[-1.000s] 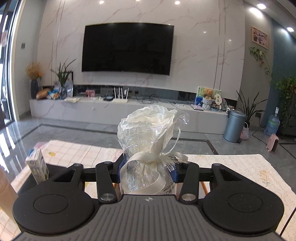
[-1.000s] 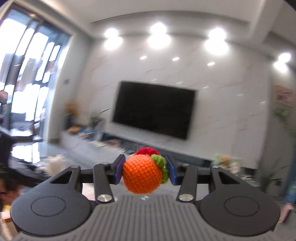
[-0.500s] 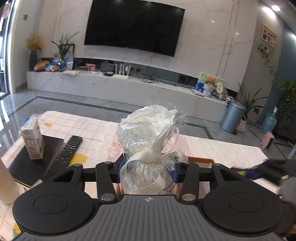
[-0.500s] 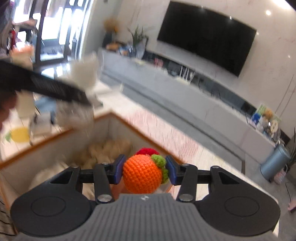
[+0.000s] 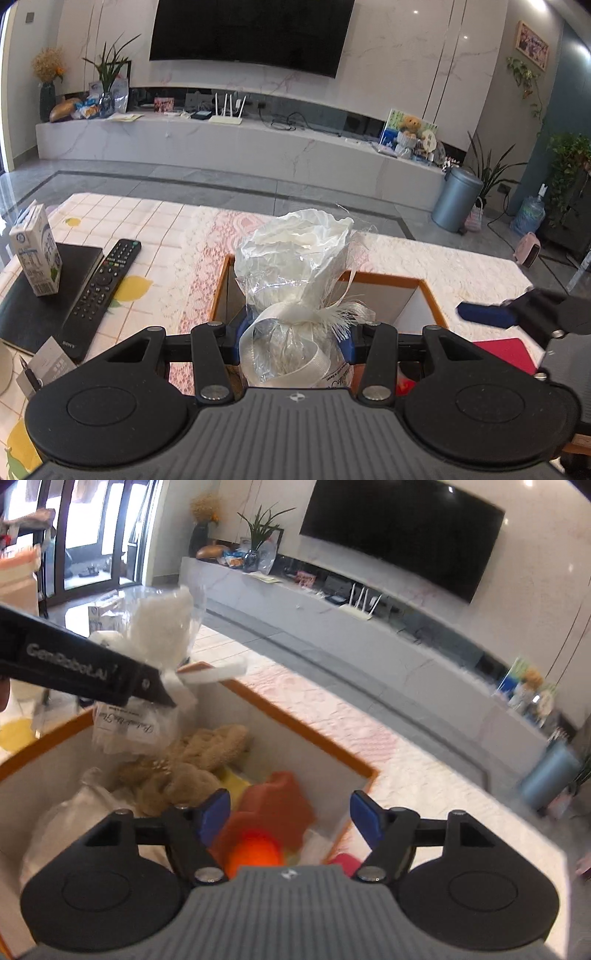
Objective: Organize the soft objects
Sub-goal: 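Open the right gripper to drop the orange ball into the box, then lower the wrapped bag into the box and open the left gripper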
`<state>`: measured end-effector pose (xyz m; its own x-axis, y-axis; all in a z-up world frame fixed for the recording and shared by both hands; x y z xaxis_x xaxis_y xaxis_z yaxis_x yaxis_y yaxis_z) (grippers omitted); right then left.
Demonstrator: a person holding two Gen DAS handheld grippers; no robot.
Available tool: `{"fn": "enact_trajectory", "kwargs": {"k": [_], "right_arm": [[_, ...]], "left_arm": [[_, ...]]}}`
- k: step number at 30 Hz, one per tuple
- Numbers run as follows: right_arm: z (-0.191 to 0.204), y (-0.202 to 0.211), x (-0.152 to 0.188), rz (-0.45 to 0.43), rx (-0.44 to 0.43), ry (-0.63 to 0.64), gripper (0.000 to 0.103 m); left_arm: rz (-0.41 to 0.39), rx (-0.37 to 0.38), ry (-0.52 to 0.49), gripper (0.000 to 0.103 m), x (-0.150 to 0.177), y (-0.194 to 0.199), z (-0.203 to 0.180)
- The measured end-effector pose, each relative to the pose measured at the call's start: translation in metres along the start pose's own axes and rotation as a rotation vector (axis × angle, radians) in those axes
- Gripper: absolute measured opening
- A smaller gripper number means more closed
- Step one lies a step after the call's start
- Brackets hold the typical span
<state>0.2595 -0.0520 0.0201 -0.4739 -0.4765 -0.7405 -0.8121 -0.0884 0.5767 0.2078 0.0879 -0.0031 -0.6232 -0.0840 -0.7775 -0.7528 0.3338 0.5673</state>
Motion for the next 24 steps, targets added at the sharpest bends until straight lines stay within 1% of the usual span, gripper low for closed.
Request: {"fn": "enact_trajectory", "kwargs": {"k": [2, 3, 4, 6, 10, 15, 19, 22, 23, 24], "right_arm": [[-0.001, 0.005, 0.0, -0.02, -0.011, -0.011, 0.076], [-0.003, 0.007, -0.001, -0.025, -0.022, -0.032, 0.083], [-0.004, 0.01, -0.001, -0.029, -0.035, -0.052, 0.085], [-0.006, 0.016, 0.0, -0.038, -0.047, -0.068, 0.085], [-0.007, 0.022, 0.003, -0.046, -0.033, -0.057, 0.085], [-0.009, 0.019, 0.006, -0.034, -0.037, -0.077, 0.086], [-0.006, 0.018, 0.005, -0.032, -0.035, -0.065, 0.086], [-0.004, 0.016, 0.004, -0.029, -0.037, -0.066, 0.086], [-0.003, 0.015, 0.004, -0.027, -0.039, -0.069, 0.086], [-0.003, 0.015, 0.004, -0.025, -0.042, -0.07, 0.086]], "left_arm": [[0.002, -0.01, -0.009, 0.052, 0.0, 0.0, 0.0], [0.003, -0.013, -0.011, 0.052, 0.0, -0.001, 0.0], [0.004, -0.015, -0.011, 0.052, 0.001, -0.001, 0.0], [0.012, -0.014, -0.01, 0.052, 0.001, -0.002, 0.0], [0.038, -0.012, -0.026, 0.052, 0.005, -0.007, -0.006], [0.067, -0.033, -0.062, 0.053, 0.011, -0.014, -0.015], [0.07, -0.053, -0.056, 0.056, 0.013, -0.016, -0.017], [0.064, -0.07, -0.048, 0.062, 0.013, -0.016, -0.016], [0.06, -0.073, -0.046, 0.07, 0.013, -0.016, -0.015], [0.052, -0.078, -0.046, 0.079, 0.012, -0.015, -0.014]]}}
Point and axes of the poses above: each gripper's, at about its wrist camera, not at the fingertips, and y roughly against the way its jaws point, z to its left, x to its underside, the point moved 4 cm from there along -y, roughly the way its jaws point, and after that the axes turned 10 degrees about x, right-handed, at the moved point
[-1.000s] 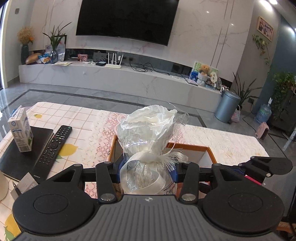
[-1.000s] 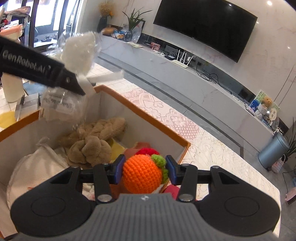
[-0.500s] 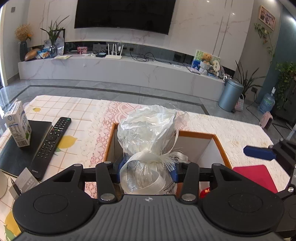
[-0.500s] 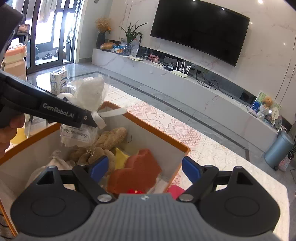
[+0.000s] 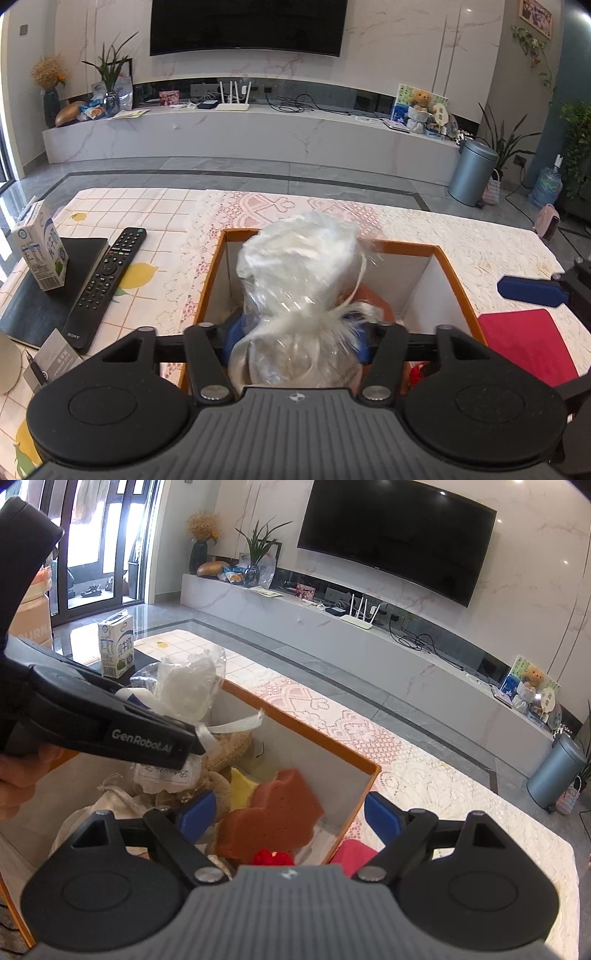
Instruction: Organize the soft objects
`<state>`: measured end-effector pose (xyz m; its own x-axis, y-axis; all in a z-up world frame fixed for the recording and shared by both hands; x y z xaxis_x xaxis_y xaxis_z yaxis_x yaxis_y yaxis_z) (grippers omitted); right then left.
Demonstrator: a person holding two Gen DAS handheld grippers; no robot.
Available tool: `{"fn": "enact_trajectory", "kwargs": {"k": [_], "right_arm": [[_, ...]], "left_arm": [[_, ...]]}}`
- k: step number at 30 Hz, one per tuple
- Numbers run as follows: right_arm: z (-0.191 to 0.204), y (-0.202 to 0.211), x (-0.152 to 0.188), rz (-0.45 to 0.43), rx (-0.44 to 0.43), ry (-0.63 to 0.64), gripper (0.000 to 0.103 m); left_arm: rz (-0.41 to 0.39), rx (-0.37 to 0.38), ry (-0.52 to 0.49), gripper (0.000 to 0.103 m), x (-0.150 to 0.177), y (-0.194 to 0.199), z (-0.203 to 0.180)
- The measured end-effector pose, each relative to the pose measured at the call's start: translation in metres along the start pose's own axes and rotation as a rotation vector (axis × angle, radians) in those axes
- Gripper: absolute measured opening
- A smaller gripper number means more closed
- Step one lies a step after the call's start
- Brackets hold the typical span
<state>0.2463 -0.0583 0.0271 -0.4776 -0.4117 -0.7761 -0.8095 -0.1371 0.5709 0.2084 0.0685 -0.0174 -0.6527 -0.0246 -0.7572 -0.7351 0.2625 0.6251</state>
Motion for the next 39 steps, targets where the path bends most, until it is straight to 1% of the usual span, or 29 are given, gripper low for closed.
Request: {"fn": "enact_trajectory", "kwargs": {"k": [2, 3, 5, 11, 14, 16, 18, 19, 20, 21, 23, 24, 25, 26, 27, 28, 31, 32, 33, 34, 35, 36, 38, 39], "right_arm": [[0.001, 0.0, 0.001, 0.001, -0.005, 0.001, 0.086], [0.002, 0.0, 0.002, 0.001, -0.007, 0.001, 0.086], [0.003, 0.0, 0.003, 0.003, -0.012, 0.0, 0.086], [0.0, 0.01, 0.001, -0.012, -0.016, -0.04, 0.087], [-0.004, 0.024, -0.001, -0.036, -0.011, -0.064, 0.088], [-0.009, 0.036, -0.003, -0.065, 0.001, -0.089, 0.093], [-0.015, 0.047, -0.003, -0.086, 0.007, -0.122, 0.094], [-0.018, 0.052, -0.003, -0.091, 0.011, -0.137, 0.094], [-0.02, 0.057, -0.002, -0.097, 0.014, -0.15, 0.094], [-0.022, 0.063, -0.002, -0.105, 0.016, -0.159, 0.094], [-0.024, 0.074, 0.0, -0.123, 0.018, -0.166, 0.094], [-0.025, 0.079, 0.0, -0.129, 0.018, -0.168, 0.094], [-0.026, 0.083, 0.002, -0.126, 0.024, -0.162, 0.094], [-0.027, 0.087, 0.003, -0.132, 0.029, -0.163, 0.094], [-0.03, 0.091, 0.005, -0.135, 0.03, -0.17, 0.094], [-0.033, 0.093, 0.007, -0.133, 0.026, -0.177, 0.094], [-0.04, 0.099, 0.014, -0.133, 0.025, -0.199, 0.095], [-0.042, 0.099, 0.016, -0.13, 0.024, -0.204, 0.095], [-0.042, 0.1, 0.018, -0.126, 0.022, -0.208, 0.095], [-0.042, 0.1, 0.02, -0.124, 0.02, -0.214, 0.095], [-0.043, 0.099, 0.023, -0.121, 0.017, -0.22, 0.095], [-0.044, 0.097, 0.025, -0.115, 0.013, -0.227, 0.095], [-0.047, 0.095, 0.03, -0.108, 0.007, -0.242, 0.095], [-0.048, 0.094, 0.033, -0.108, 0.001, -0.25, 0.095]], "left_arm": [[-0.036, -0.008, -0.009, 0.09, -0.002, 0.003, 0.001], [-0.055, -0.015, -0.015, 0.091, -0.003, 0.004, 0.001], [-0.084, -0.031, -0.03, 0.091, -0.006, 0.008, 0.001], [-0.2, -0.015, -0.053, 0.093, -0.018, 0.027, -0.005], [-0.256, -0.038, -0.084, 0.093, -0.023, 0.04, -0.014], [-0.304, -0.033, -0.122, 0.094, -0.025, 0.05, -0.022], [-0.335, -0.046, -0.117, 0.094, -0.027, 0.059, -0.027], [-0.332, -0.053, -0.108, 0.094, -0.027, 0.06, -0.028], [-0.306, -0.056, -0.104, 0.094, -0.028, 0.059, -0.029], [-0.261, -0.055, -0.109, 0.094, -0.027, 0.055, -0.03], [-0.163, -0.036, -0.158, 0.094, -0.022, 0.043, -0.034], [-0.147, -0.032, -0.181, 0.094, -0.019, 0.04, -0.035], [-0.149, -0.013, -0.202, 0.094, -0.016, 0.038, -0.035], [-0.157, 0.029, -0.204, 0.094, -0.015, 0.037, -0.035], [-0.151, 0.072, -0.184, 0.094, -0.015, 0.035, -0.032], [-0.138, 0.093, -0.159, 0.094, -0.014, 0.034, -0.029], [-0.154, 0.104, -0.117, 0.094, -0.017, 0.035, -0.025], [-0.141, 0.135, -0.091, 0.094, -0.018, 0.035, -0.024], [-0.118, 0.193, -0.052, 0.094, -0.017, 0.033, -0.021], [-0.068, 0.232, -0.025, 0.094, -0.016, 0.029, -0.016], [0.011, 0.207, -0.031, 0.094, -0.013, 0.02, -0.015], [0.058, 0.169, -0.053, 0.09, -0.01, 0.014, -0.017], [0.042, 0.206, -0.062, 0.09, -0.008, 0.014, -0.019], [0.044, 0.17, -0.064, 0.09, -0.008, 0.013, -0.02]]}}
Point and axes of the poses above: each gripper's, at about its wrist camera, not at the fingertips, and y roughly against the way its jaws point, z to its left, x to its underside, the point moved 4 cm from there along -y, roughly the way its jaws point, and after that the axes turned 10 degrees about x, right-handed, at the moved point
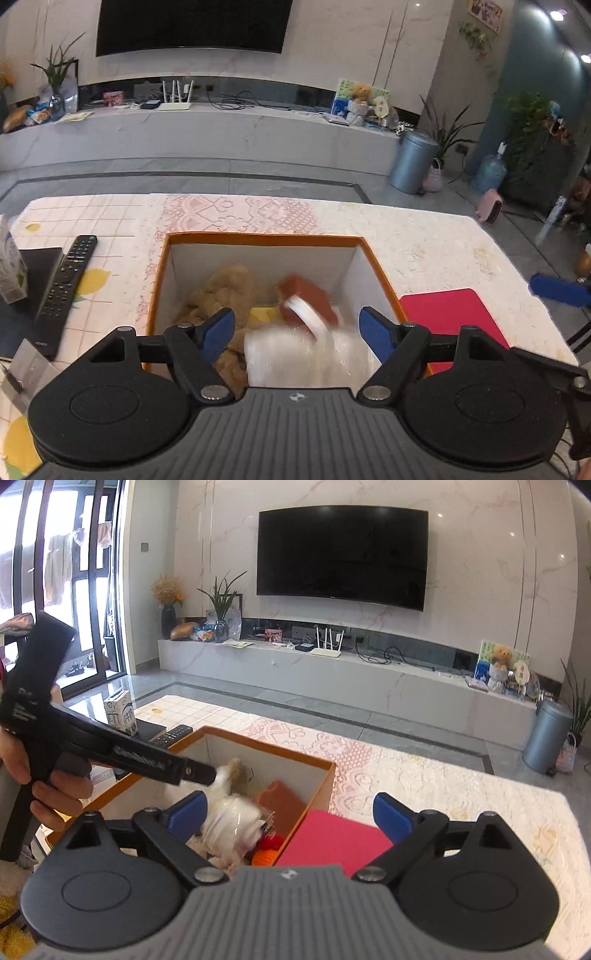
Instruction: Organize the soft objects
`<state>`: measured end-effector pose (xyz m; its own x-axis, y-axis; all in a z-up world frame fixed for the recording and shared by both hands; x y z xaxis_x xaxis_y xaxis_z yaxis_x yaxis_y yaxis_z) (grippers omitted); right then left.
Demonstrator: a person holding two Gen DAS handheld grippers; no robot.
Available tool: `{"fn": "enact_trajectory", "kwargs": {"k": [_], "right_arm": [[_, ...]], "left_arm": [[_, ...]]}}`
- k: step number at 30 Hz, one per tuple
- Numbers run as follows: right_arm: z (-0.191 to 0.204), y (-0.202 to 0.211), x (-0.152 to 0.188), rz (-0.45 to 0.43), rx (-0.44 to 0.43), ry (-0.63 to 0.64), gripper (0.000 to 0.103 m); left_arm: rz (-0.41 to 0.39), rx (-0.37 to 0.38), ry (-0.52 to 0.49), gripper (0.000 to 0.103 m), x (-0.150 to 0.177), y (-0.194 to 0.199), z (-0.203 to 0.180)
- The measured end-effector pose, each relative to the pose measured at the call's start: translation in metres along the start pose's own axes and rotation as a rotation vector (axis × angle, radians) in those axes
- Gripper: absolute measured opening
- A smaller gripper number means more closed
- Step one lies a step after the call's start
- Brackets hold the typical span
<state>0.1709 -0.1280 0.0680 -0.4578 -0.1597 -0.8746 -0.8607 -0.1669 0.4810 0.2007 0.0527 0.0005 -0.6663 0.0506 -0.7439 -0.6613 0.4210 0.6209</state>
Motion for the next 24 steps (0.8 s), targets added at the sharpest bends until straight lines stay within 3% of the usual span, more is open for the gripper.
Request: {"fn": "enact_trajectory", "kwargs": {"k": [2, 5, 8, 10, 15, 19, 24], "right_arm": [[-0.003, -0.001, 0.005, 0.003, -0.013, -0.015, 0.095], [-0.007, -0.003, 0.012, 0.009, -0.027, -0.031, 0.095], [-0.012, -0.001, 0.02, 0.019, -0.028, -0.047, 0.095], [-0.016, 0.004, 0.023, 0.009, -0.029, -0.073, 0.095], [-0.028, 0.024, 0.031, -0.032, -0.047, -0.141, 0.098], [-0.039, 0.038, 0.033, -0.055, -0.024, -0.155, 0.1], [-0.047, 0.052, 0.032, -0.097, -0.022, -0.195, 0.1]], "left_arm": [[-0.059, -0.152, -0.061, 0.09, -0.003, 0.005, -0.007], [-0.089, -0.203, -0.165, 0.09, -0.002, 0.015, -0.035], [-0.183, -0.258, -0.207, 0.092, -0.004, 0.036, -0.064], [-0.227, -0.254, -0.198, 0.092, -0.004, 0.048, -0.079], [-0.292, -0.162, -0.154, 0.093, 0.0, 0.061, -0.105], [-0.367, -0.21, -0.109, 0.093, 0.01, 0.065, -0.114], [-0.352, -0.224, -0.143, 0.093, 0.025, 0.058, -0.121]]}}
Point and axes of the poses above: each gripper's, at about its wrist camera, not at the fingertips, and y roughly against the way its jaws point, z to its left, x to its underside, the point moved 4 cm from there along -y, roughly the way its jaws point, and after that the axes turned 10 degrees about x, right-handed, at the moved point
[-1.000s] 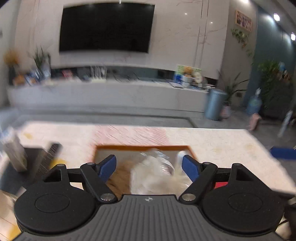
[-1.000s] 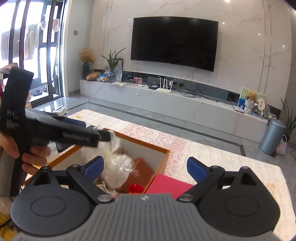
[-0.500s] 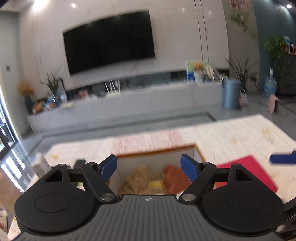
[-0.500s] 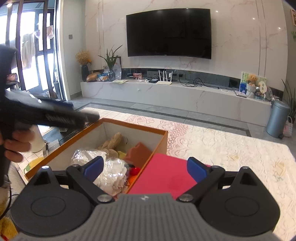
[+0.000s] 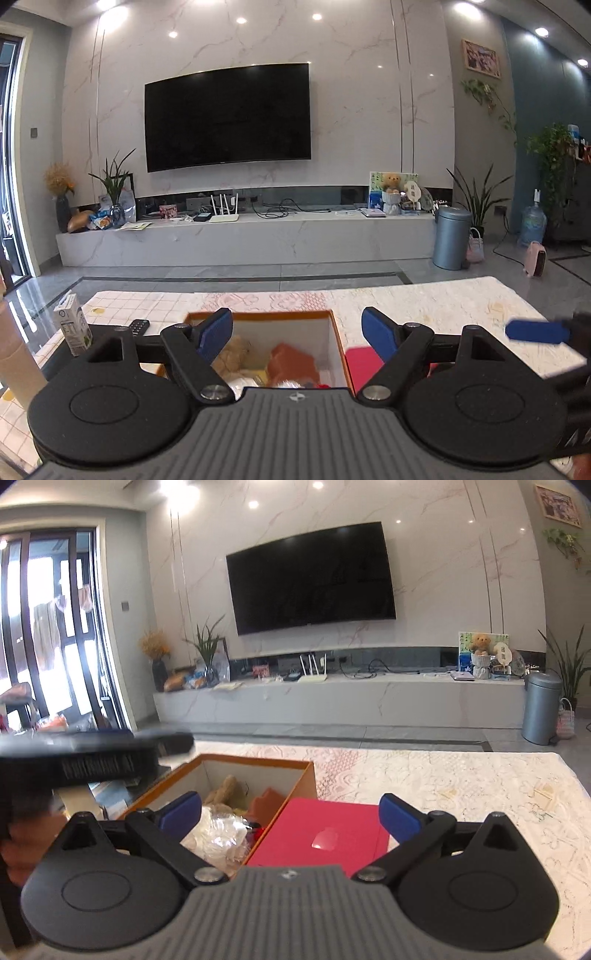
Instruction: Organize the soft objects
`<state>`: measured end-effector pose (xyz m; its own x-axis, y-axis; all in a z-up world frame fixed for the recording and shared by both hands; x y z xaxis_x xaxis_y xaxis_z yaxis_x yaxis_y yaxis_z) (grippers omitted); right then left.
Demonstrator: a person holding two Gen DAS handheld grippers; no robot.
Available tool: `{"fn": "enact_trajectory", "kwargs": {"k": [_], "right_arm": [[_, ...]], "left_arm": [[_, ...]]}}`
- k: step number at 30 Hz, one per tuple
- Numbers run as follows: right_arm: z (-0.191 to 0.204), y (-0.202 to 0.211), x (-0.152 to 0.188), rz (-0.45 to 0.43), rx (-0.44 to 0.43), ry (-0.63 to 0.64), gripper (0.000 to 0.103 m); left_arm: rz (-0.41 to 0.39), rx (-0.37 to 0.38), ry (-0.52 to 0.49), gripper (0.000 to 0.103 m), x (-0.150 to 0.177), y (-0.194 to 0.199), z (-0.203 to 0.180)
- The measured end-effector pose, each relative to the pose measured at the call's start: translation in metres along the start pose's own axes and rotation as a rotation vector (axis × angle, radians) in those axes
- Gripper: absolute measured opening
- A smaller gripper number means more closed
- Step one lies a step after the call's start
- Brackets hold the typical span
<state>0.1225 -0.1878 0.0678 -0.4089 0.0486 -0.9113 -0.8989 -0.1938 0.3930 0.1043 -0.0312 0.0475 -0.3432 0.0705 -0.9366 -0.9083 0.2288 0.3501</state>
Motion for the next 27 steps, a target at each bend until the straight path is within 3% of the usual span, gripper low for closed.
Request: {"fn": "enact_trajectory", "kwargs": {"k": [7, 10, 17, 23, 27], "right_arm": [[0.002, 0.003, 0.009, 0.0, 0.005, 0.03, 0.1], [0.001, 0.002, 0.011, 0.0, 0.006, 0.028, 0.1], [-0.002, -0.002, 0.011, 0.002, -0.008, 0.013, 0.1], [-0.017, -0.001, 0.01, 0.006, -0.021, -0.095, 0.1], [-0.019, -0.004, 0.015, 0.019, 0.039, -0.045, 0.1]], "left_arm": [[-0.007, -0.034, -0.031, 0.094, 0.006, 0.003, -0.005], [0.001, -0.082, -0.019, 0.094, 0.008, 0.003, -0.006], [0.017, -0.091, -0.017, 0.094, 0.012, 0.001, -0.004], [0.032, -0.084, -0.041, 0.094, 0.02, -0.002, -0.013], [0.057, -0.048, -0.022, 0.094, 0.02, -0.002, -0.013]]}}
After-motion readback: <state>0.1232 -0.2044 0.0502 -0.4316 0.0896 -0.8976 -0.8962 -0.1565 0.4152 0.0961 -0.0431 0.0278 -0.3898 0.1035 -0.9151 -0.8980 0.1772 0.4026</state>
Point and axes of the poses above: each gripper's, at about its wrist camera, not at the fingertips, and y roughly against the way its jaws point, z to its left, x to its underside, the point moved 4 cm from there along -y, roughly the way its jaws point, and after that the axes turned 10 degrees about x, right-handed, at the moved point
